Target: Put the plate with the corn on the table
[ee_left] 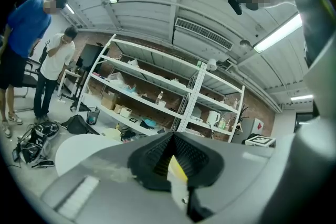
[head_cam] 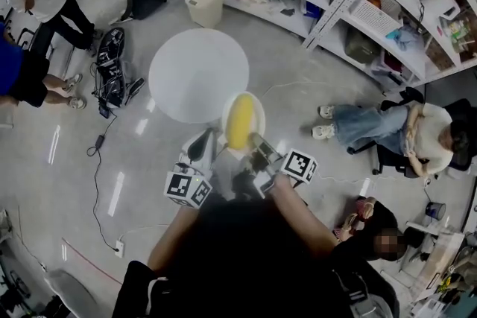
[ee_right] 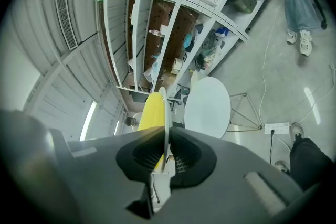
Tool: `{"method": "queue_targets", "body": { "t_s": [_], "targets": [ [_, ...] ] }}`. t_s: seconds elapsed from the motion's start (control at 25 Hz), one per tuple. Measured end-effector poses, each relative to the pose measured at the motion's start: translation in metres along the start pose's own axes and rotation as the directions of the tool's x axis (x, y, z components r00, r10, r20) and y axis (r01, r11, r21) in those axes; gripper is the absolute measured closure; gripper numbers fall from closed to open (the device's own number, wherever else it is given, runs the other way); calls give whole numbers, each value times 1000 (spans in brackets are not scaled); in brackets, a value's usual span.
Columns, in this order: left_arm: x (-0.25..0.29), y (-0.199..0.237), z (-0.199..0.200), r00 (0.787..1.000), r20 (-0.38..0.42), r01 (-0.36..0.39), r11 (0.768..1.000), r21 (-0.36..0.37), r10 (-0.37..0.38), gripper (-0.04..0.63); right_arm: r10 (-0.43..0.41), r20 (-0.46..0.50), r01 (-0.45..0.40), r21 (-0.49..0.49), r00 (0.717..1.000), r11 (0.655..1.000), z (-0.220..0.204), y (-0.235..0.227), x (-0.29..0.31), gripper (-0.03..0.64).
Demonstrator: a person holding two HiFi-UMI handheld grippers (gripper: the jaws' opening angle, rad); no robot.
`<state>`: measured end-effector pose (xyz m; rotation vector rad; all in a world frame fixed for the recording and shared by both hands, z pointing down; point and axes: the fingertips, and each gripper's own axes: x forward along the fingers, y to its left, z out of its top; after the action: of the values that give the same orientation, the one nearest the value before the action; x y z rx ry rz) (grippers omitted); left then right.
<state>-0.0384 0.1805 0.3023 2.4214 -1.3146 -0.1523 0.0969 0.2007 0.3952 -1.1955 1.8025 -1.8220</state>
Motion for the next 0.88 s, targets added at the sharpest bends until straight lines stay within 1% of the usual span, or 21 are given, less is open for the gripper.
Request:
{"method": "queue_targets", "body": {
  "t_s": [0.16, 0.28, 0.4, 0.48, 0.6, 0.88],
  "targets": [
    [17, -1, 3, 999, 14, -32, 999, 0, 32, 591, 30, -24, -30, -6, 999, 1000, 21, 0, 5, 581],
    [27, -2, 4, 998, 22, -61, 998, 2, 61, 592, 90, -44, -91, -26, 995, 996, 36, 4, 11, 581],
    [33, -7, 4, 997, 26, -75, 997, 8, 75, 591, 111, -63, -113, -31, 992, 993, 45, 5, 14, 581],
    [38, -10, 4, 996, 26, -80, 997, 11, 79, 591, 109, -72, -111, -28, 991, 993, 50, 3, 16, 581],
    [44, -13, 3, 996, 25, -87, 996, 15, 86, 591, 59, -79, -60, -11, 995, 998, 55, -4, 16, 581],
    [53, -9, 13, 995, 36, -97, 995, 31, 96, 591, 34, -83, -35, -5, 996, 999, 62, -9, 24, 581]
  ]
}}
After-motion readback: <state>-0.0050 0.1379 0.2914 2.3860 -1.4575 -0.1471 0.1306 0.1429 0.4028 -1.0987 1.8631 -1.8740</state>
